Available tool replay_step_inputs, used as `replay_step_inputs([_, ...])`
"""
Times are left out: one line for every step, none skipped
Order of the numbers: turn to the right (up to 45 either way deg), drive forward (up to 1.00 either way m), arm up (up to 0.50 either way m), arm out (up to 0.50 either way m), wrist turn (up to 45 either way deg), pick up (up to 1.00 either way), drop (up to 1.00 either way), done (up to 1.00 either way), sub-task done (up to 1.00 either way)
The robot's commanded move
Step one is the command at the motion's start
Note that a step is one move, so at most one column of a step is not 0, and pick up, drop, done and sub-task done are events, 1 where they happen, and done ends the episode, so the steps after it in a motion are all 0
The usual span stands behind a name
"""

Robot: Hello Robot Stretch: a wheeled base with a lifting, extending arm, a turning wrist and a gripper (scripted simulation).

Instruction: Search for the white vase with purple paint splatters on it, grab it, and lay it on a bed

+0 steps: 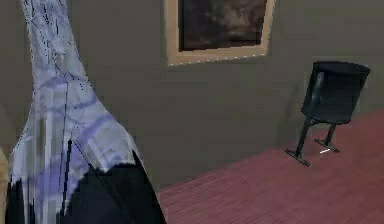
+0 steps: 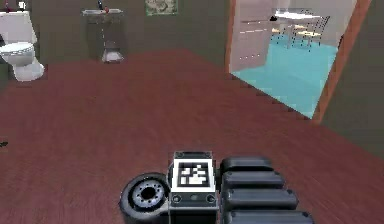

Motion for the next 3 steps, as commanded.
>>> replay_step_inputs([45.0,0.00,0.00,0.00,0.0,0.00,0.00,0.00,0.00])
replay_step_inputs([15.0,0.00,0.00,0.00,0.0,0.00,0.00,0.00,0.00])
replay_step_inputs([0.0,0.20,0.00,0.00,0.0,0.00,0.00,0.00,0.00])
